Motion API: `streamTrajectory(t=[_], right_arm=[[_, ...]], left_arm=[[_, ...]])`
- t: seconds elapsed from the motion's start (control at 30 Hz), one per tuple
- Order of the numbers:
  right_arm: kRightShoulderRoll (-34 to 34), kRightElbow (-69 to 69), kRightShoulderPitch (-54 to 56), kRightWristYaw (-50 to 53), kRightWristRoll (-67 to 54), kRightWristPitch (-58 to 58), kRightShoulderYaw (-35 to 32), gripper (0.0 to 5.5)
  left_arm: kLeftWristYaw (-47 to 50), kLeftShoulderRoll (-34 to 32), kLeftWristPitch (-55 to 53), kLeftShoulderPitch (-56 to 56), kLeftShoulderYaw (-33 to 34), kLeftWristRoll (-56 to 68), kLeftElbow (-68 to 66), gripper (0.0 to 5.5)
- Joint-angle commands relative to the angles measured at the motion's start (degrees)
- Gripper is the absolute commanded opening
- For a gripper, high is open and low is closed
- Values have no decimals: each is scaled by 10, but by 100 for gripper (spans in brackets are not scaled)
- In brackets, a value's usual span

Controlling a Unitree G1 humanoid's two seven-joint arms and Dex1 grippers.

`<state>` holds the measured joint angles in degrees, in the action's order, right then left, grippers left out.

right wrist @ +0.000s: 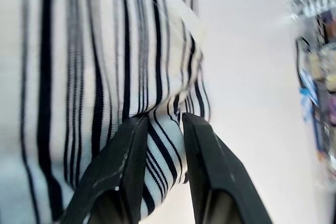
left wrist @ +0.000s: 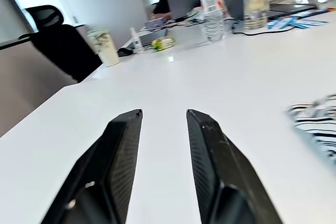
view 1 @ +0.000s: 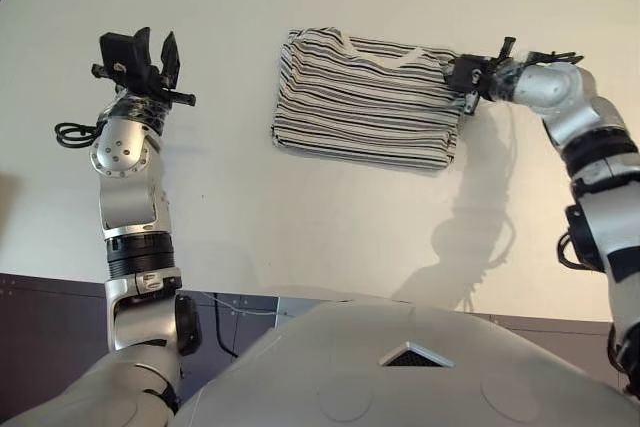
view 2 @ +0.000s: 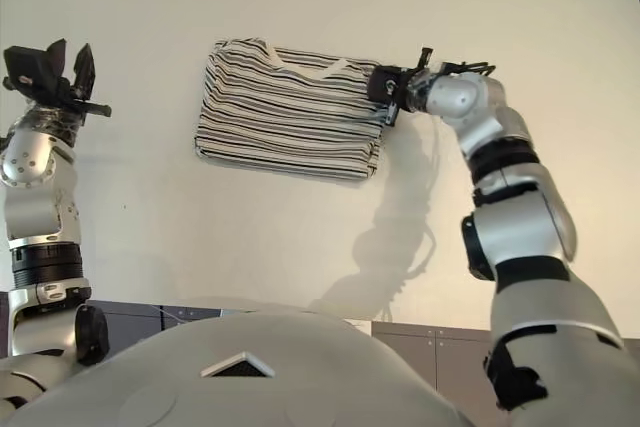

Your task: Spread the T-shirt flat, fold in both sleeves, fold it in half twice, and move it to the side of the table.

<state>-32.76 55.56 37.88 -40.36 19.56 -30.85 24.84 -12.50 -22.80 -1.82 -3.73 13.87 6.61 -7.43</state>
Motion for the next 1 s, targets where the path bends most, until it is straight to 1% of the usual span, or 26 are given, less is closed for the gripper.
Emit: streamTrajectory(t=[0.03,0.07,0.13,0.23,0.33,0.43,0.47,0.57,0.6,0.63,0.67,0.73,0.8,0.83,0.9,0.97,1.0], right_arm=[[-131,-259,-167,-226,-72,30,34,120],[-150,-308,-178,-241,-83,43,31,120],[-197,-413,-218,-278,-115,68,21,120],[-258,-582,-296,-325,-185,126,2,120],[-263,-717,-370,-301,-210,207,-14,120],[-249,-792,-414,-283,-208,263,-6,120],[-233,-807,-417,-274,-201,282,4,120],[-177,-819,-409,-238,-160,326,36,120],[-156,-819,-406,-218,-150,340,38,120],[-150,-828,-399,-206,-167,357,14,120],[-153,-830,-388,-203,-193,366,-22,120],[-194,-787,-347,-230,-228,347,-96,120],[-249,-712,-334,-258,-211,287,-128,120],[-273,-675,-346,-263,-185,241,-125,120],[-293,-624,-388,-248,-127,167,-100,120],[-287,-619,-445,-212,-85,140,-85,120],[-265,-628,-473,-191,-66,148,-69,120]], left_arm=[[97,113,-8,182,45,12,122,157],[107,131,-9,214,43,9,144,157],[121,153,-16,245,39,6,171,157],[125,156,-36,249,31,-1,190,157],[114,148,-67,256,28,5,228,157],[102,150,-85,290,14,-1,253,157],[97,147,-92,291,10,-1,258,157],[85,133,-113,275,10,5,264,157],[83,130,-119,269,7,3,265,157],[83,130,-122,268,4,1,270,157],[86,136,-122,275,2,0,277,157],[107,167,-102,318,1,-3,292,157],[124,197,-82,354,-5,-9,298,157],[128,204,-78,357,-10,-13,298,157],[125,204,-81,348,-18,-18,296,157],[111,190,-91,326,-22,-18,288,157],[104,181,-96,320,-21,-18,285,157]])
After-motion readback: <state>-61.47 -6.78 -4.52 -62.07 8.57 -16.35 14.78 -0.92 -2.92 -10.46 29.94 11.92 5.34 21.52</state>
